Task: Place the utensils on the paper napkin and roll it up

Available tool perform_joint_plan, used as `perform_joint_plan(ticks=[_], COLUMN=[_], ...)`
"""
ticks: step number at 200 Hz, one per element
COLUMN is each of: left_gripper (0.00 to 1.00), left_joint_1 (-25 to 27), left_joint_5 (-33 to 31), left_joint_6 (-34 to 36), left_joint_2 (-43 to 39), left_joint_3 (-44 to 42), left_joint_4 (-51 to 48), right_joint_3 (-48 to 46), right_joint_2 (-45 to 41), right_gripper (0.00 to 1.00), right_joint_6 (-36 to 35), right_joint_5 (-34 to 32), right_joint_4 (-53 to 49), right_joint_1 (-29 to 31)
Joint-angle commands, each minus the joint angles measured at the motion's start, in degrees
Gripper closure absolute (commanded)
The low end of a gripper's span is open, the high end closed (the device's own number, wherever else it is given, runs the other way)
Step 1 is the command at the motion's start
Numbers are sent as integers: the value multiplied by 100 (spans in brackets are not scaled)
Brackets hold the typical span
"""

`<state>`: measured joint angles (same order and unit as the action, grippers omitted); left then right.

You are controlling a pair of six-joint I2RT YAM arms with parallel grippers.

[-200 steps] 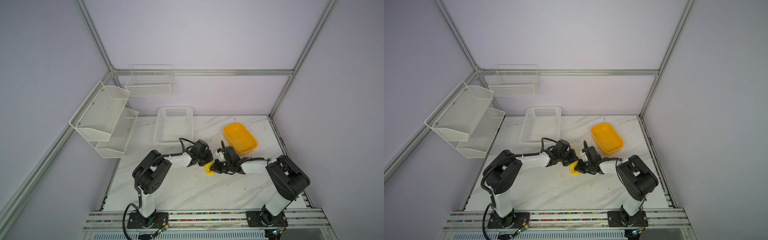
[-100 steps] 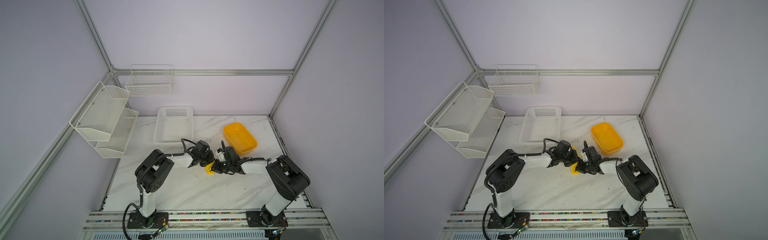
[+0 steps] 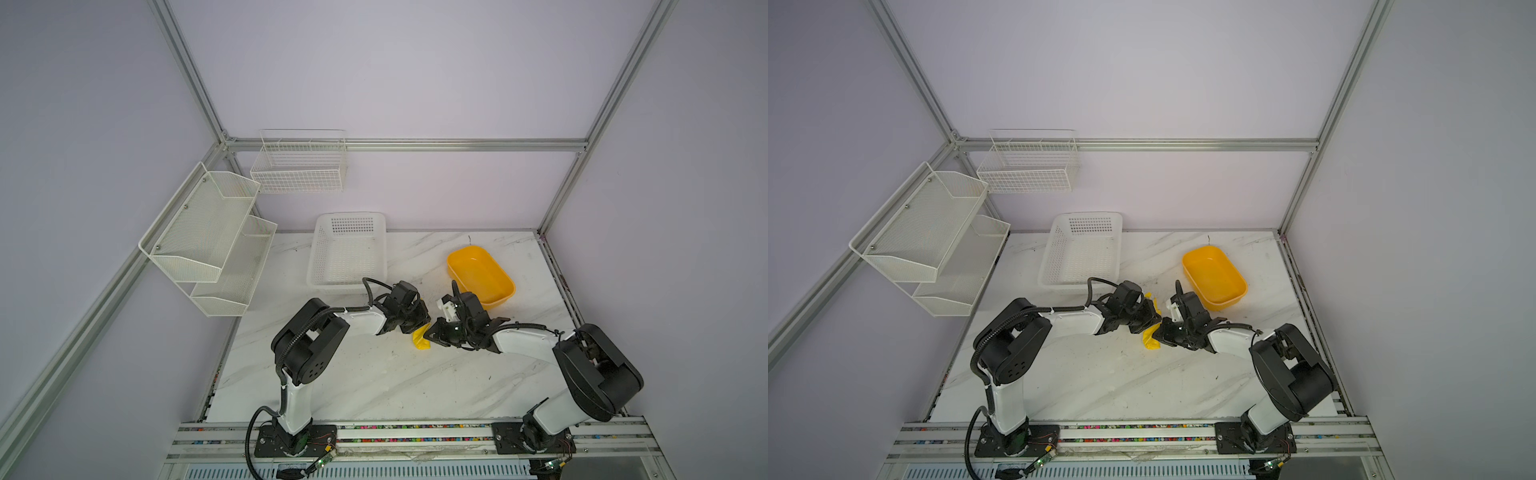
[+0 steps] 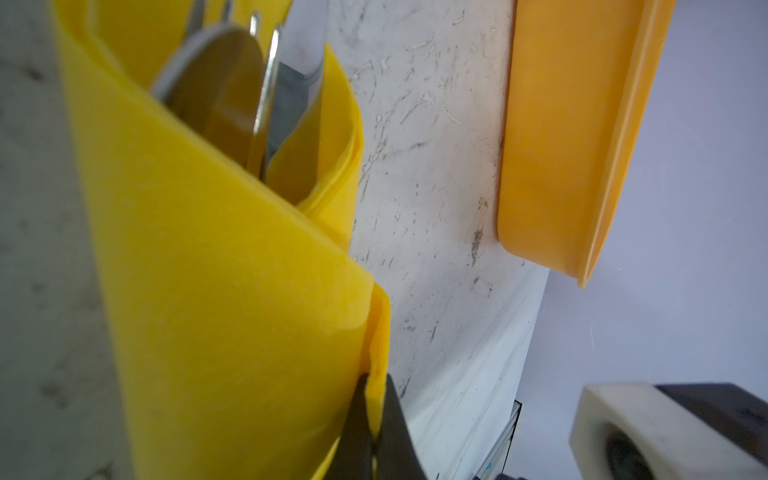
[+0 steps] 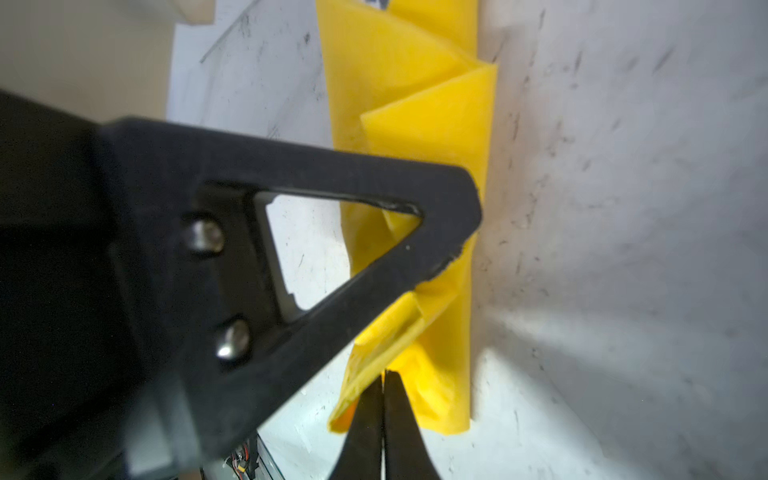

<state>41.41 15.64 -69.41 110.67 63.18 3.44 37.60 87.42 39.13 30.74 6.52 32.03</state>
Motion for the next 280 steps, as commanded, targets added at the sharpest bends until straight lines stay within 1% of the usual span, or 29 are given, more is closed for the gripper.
perform_joint_plan(ticks=[1,17,30,36,51,61,84,134,159,189,213,250,280], left_gripper=[96,96,96,96,96,96,96,96,96,96,96,96,96], left_joint_1=[34,34,33,34,33,30,34,34,32,34,36,41,43], left_joint_5=[-74,-81,-70,-66,-63,-49,-31,-106,-53,52,86,131,131], left_joint_6=[41,41,57,59,50,50,50,107,107,102,111,103,86], left_joint_2=[-16,-2,2,5,19,25,55,59,59,33,-1,33,31], left_joint_3=[441,462,486,485,485,485,516,581,608,612,608,592,604], left_joint_4=[115,112,109,95,95,100,96,-73,-48,108,155,168,188], right_joint_3=[-206,-297,-345,-376,-490,-526,-460,-352,-297,-314,-328,-245,-245], right_joint_2=[-338,-512,-620,-676,-762,-708,-485,56,180,370,390,398,555], right_gripper=[88,81,69,65,54,52,47,42,41,40,40,39,40], right_joint_6=[116,213,269,328,501,591,621,685,778,953,964,824,804], right_joint_5=[-102,-127,-87,-19,216,402,302,503,333,336,172,-244,-143], right_joint_4=[-241,-246,-199,-107,331,570,609,1006,1054,1339,1326,940,1014], right_joint_1=[-100,-109,-117,-118,-116,-116,-115,-101,-92,-76,-75,-71,-70])
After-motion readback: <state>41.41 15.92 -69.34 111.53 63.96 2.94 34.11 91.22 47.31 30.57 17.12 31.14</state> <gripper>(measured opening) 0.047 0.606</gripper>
